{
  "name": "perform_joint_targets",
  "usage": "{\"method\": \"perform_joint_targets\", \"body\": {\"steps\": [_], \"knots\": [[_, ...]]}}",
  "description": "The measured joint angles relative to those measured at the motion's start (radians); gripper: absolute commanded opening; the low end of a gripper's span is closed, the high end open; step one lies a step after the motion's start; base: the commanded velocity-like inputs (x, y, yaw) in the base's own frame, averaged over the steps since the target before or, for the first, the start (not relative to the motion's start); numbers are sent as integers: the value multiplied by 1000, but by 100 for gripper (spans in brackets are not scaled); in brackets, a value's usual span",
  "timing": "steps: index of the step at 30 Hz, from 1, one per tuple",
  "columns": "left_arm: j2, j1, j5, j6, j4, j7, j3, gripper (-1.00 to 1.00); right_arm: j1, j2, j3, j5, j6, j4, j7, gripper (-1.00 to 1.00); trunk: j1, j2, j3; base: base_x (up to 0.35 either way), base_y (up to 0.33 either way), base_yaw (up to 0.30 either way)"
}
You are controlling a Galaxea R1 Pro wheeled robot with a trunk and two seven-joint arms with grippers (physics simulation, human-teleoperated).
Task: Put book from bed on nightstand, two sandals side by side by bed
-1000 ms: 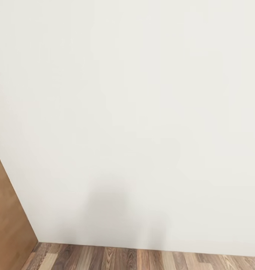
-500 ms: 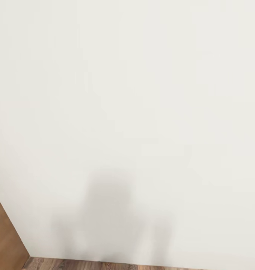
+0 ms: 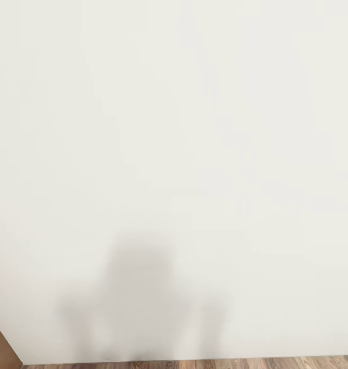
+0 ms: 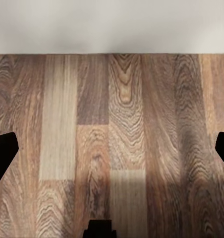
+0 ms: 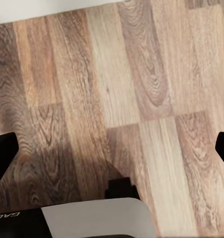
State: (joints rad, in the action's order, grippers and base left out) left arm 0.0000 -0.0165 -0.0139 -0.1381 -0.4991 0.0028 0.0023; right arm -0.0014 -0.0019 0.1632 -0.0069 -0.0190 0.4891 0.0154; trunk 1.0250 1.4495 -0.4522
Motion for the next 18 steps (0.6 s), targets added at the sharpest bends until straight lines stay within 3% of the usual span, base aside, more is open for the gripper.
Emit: {"method": "perform_joint_targets", "body": {"steps": [18], "knots": [[0,0,0,0,0,0,0,100,0,0,0,-1,0,0,0,100,0,0,-9,9,0,-235]]}}
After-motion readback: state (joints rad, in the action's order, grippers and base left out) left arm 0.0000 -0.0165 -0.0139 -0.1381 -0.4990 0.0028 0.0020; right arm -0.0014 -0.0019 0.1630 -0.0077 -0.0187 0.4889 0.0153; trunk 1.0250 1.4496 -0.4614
